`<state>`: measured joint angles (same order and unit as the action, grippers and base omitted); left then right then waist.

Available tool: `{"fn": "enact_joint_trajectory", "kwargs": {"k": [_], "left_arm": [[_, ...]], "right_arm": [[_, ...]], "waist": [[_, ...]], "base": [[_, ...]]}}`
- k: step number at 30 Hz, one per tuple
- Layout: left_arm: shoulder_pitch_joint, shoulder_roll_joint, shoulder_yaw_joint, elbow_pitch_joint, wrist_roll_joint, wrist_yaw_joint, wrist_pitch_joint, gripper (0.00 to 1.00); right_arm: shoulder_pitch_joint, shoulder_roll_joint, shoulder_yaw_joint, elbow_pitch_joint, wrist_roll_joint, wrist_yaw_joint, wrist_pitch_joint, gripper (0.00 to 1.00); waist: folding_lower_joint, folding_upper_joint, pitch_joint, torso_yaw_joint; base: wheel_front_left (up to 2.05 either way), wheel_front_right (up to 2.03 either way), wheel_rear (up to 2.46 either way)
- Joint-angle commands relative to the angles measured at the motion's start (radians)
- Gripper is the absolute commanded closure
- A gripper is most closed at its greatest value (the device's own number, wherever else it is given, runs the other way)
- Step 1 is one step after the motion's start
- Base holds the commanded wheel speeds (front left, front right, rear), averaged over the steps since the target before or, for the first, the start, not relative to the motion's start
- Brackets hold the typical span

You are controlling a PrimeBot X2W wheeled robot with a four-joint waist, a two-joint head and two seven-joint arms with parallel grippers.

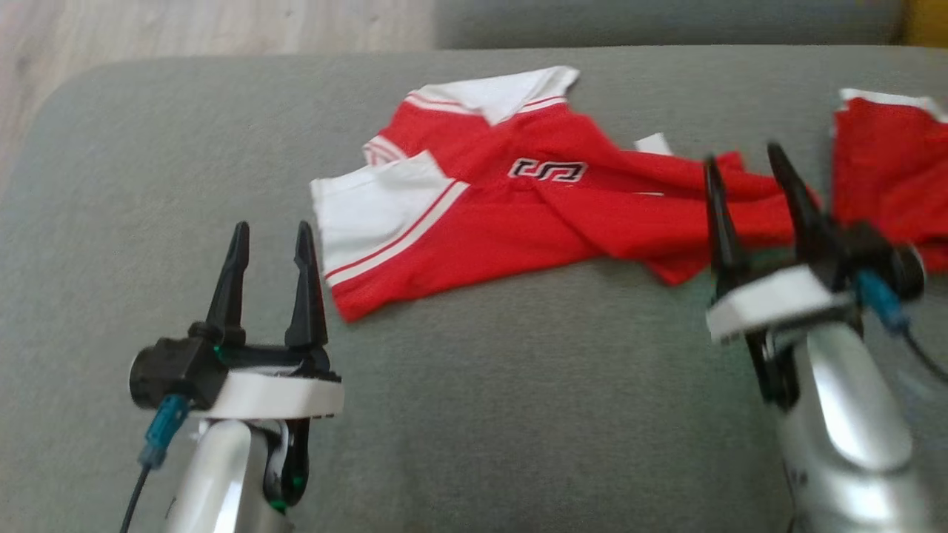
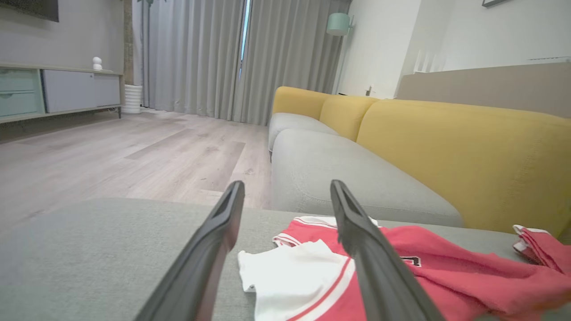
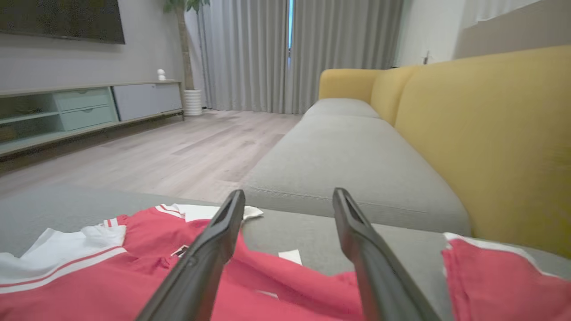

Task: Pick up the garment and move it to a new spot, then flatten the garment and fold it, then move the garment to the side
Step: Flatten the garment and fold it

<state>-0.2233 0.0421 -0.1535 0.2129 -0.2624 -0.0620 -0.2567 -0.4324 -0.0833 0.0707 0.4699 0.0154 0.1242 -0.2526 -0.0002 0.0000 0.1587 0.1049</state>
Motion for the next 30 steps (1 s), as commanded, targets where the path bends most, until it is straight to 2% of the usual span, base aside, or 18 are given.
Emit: {"fn": "enact_joint_trajectory", "kwargs": {"k": [1, 9, 17, 22, 30], "left_arm": [[-0.009, 0.008, 0.043, -0.037, 0.009, -0.001, -0.005, 0.00], [0.022, 0.008, 0.026, -0.034, 0.013, -0.007, -0.005, 0.00], [0.019, 0.008, 0.013, -0.034, 0.012, -0.009, -0.005, 0.00], [0.006, 0.008, -0.001, -0.033, 0.007, -0.011, -0.005, 0.00], [-0.011, 0.008, -0.022, -0.027, 0.002, -0.010, -0.005, 0.00]], "right_arm": [[0.029, 0.021, 0.005, -0.069, -0.005, 0.007, -0.009, 0.00], [0.269, 0.033, -0.011, -0.197, 0.019, 0.007, -0.009, 0.00], [0.277, 0.033, -0.012, -0.205, 0.007, 0.007, -0.009, 0.00], [0.251, 0.033, -0.003, -0.145, -0.054, 0.007, 0.004, 0.00], [0.141, 0.029, 0.003, 0.045, -0.165, 0.007, 0.089, 0.00]], "waist": [[0.0002, 0.0000, -0.039, -0.051], [0.0002, 0.0000, -0.053, -0.089], [0.0002, 0.0000, -0.040, -0.081], [0.0002, 0.0000, -0.023, -0.055], [0.0002, 0.0000, 0.015, -0.003]], "base": [[0.00, 0.00, 0.00], [0.00, 0.00, 0.00], [0.00, 0.00, 0.00], [0.00, 0.00, 0.00], [0.00, 0.00, 0.00]]}}
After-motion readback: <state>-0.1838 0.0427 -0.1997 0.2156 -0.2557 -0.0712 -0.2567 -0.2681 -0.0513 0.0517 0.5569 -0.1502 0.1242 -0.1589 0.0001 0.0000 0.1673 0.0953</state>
